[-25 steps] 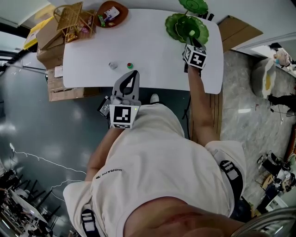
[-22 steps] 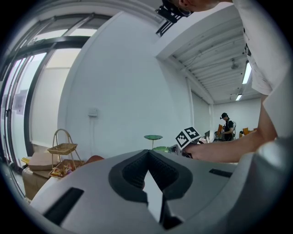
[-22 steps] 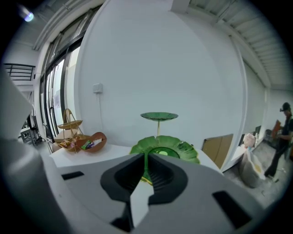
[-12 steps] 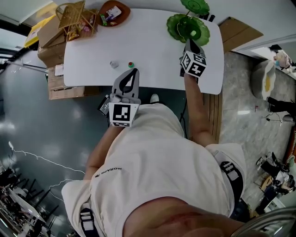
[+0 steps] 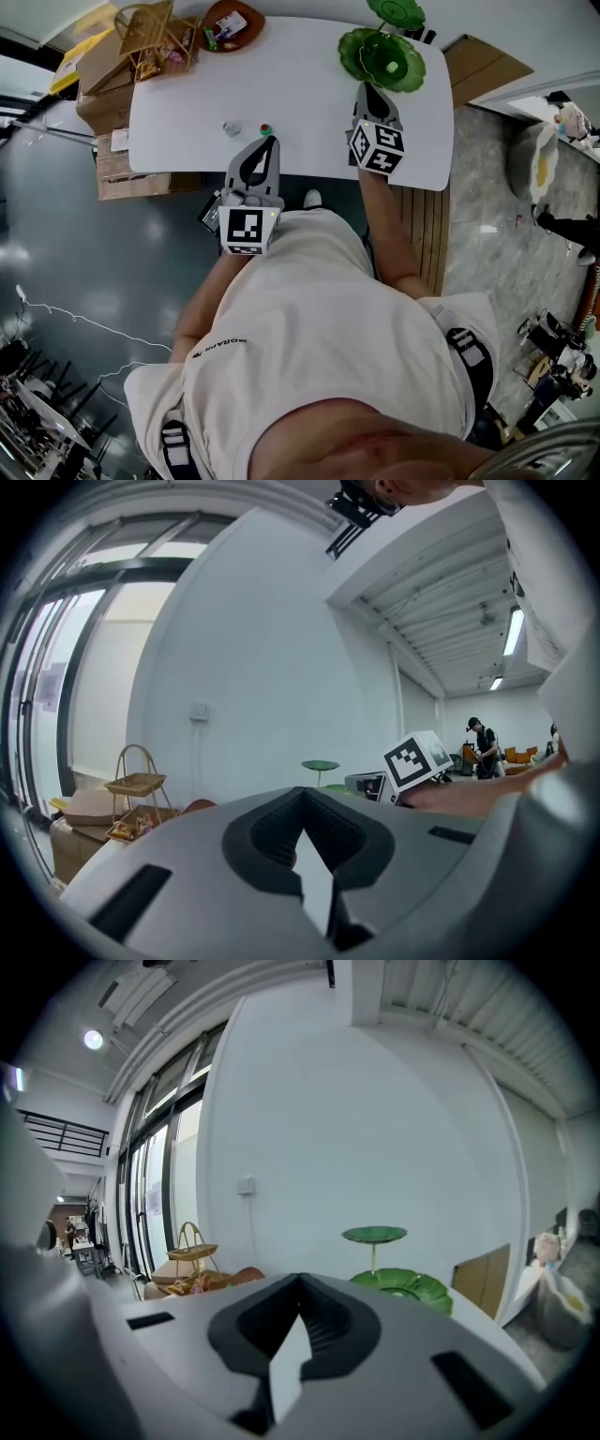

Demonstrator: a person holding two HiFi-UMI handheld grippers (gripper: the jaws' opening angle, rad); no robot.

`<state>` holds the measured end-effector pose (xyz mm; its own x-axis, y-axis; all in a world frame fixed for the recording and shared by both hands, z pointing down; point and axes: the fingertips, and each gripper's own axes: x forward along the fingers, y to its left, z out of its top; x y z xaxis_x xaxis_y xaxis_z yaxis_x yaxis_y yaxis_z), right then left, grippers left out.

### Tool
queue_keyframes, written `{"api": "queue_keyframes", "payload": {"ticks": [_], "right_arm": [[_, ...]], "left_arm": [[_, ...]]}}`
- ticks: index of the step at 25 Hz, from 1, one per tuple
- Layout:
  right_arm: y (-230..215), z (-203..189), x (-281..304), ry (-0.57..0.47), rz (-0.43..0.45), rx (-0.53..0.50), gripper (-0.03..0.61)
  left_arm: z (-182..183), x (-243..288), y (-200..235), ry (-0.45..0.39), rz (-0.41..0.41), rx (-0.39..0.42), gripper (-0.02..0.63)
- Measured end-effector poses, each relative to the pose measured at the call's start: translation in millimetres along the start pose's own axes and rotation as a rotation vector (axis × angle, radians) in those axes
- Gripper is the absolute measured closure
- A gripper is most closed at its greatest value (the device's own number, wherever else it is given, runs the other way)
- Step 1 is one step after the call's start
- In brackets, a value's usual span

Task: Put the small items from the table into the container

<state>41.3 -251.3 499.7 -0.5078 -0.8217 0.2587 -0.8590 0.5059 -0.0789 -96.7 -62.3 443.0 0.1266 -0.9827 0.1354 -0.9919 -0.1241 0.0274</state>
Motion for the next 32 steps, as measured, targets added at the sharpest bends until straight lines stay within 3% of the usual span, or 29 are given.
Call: {"api": "queue_keyframes", "payload": {"ticks": [32], "right_arm": [[138, -7, -45, -0.036, 0.310, -0.056, 0.565]], "left_arm": [[-3, -11, 19, -0.003, 0.075, -0.030, 0.611]]}}
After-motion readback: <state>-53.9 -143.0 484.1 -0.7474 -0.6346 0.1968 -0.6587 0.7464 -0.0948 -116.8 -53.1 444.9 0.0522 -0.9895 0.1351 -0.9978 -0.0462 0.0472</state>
